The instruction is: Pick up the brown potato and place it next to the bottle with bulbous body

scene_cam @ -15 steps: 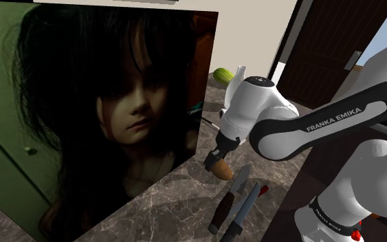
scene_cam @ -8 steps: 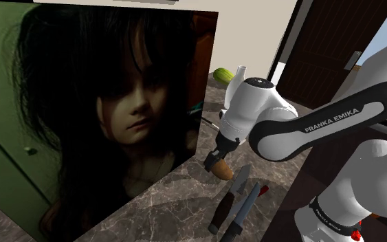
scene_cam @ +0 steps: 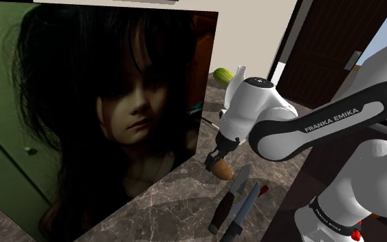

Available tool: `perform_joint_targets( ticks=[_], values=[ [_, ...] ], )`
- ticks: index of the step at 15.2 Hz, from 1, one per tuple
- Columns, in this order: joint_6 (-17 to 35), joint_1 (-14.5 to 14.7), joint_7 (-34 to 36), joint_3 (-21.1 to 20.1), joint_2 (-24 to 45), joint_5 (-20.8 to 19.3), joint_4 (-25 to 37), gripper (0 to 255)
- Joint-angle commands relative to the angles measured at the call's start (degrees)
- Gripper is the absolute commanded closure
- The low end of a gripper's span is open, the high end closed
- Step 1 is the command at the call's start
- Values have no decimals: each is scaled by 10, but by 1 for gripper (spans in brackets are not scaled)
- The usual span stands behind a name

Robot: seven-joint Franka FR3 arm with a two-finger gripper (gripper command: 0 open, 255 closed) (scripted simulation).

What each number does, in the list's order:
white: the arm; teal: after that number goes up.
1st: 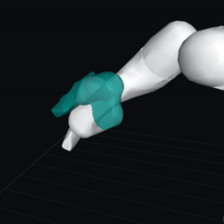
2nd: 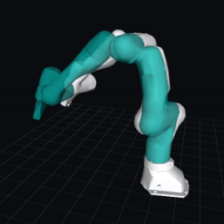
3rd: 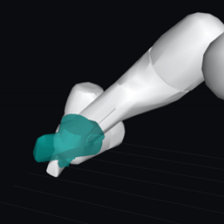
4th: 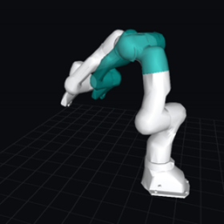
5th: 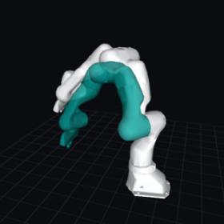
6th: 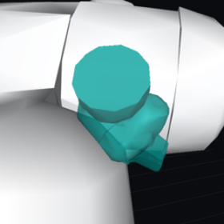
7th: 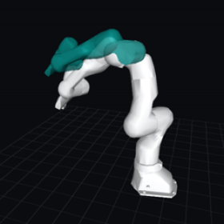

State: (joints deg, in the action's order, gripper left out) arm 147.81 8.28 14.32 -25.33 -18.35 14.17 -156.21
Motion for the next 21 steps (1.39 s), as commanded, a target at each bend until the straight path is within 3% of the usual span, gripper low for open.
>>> perform_joint_targets(
  ticks=[1, 21],
  values=[
    [0, 0, 0, 0, 0, 0, 0, 255],
    [-184, 8, -7, 35, -109, 0, 75, 255]
  ],
)
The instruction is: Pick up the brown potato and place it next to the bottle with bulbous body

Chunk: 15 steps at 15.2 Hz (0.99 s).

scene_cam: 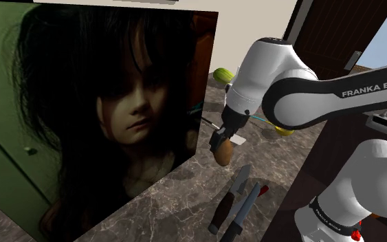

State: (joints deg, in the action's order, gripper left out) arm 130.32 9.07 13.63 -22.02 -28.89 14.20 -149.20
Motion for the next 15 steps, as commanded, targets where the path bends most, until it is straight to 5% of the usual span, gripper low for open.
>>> perform_joint_targets(
  ticks=[1, 15],
  values=[
    [-18, 0, 0, 3, -8, -2, 10, 255],
    [-136, -4, 3, 23, -41, -14, 95, 255]
  ],
)
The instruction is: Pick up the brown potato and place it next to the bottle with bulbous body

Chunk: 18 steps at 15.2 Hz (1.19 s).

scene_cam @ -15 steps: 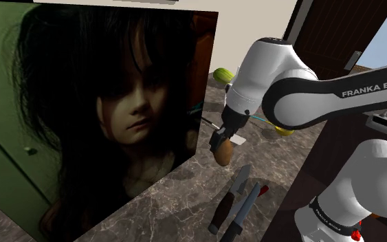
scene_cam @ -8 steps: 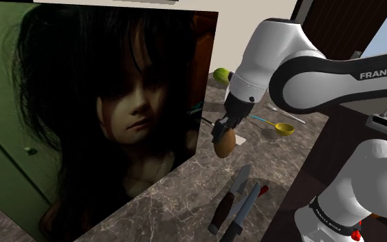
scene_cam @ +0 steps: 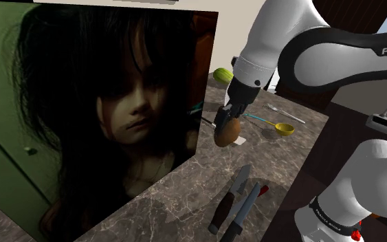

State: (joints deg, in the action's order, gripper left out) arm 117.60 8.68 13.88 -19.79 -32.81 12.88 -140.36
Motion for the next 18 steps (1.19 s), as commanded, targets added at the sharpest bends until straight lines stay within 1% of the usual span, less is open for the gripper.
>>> perform_joint_targets(
  ticks=[1, 18],
  values=[
    [-17, -1, 1, 2, -3, -2, 14, 255],
    [-146, -9, 8, 19, 0, -18, 145, 255]
  ],
)
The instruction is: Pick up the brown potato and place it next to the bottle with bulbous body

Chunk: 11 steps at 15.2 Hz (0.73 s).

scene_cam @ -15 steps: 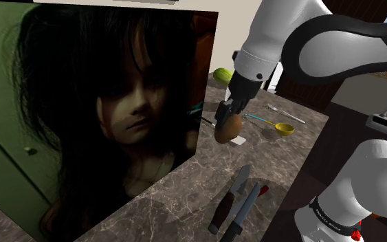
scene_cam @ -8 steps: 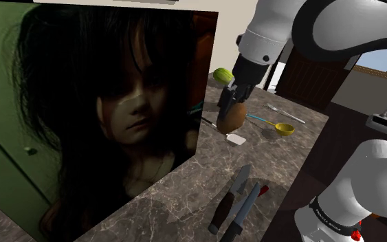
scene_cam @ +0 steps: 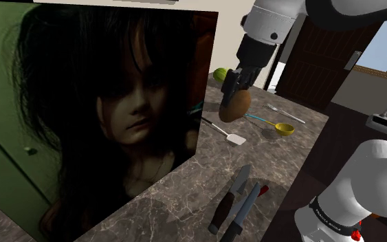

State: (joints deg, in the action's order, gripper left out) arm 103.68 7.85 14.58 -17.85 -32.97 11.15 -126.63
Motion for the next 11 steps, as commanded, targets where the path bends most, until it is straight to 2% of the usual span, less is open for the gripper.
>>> perform_joint_targets(
  ticks=[1, 10, 11],
  values=[
    [-14, -1, 2, 1, 3, -2, 17, 255],
    [-77, -5, 7, 6, 19, -9, 95, 255],
    [-77, -9, -7, 18, 17, -13, 92, 255]
  ],
)
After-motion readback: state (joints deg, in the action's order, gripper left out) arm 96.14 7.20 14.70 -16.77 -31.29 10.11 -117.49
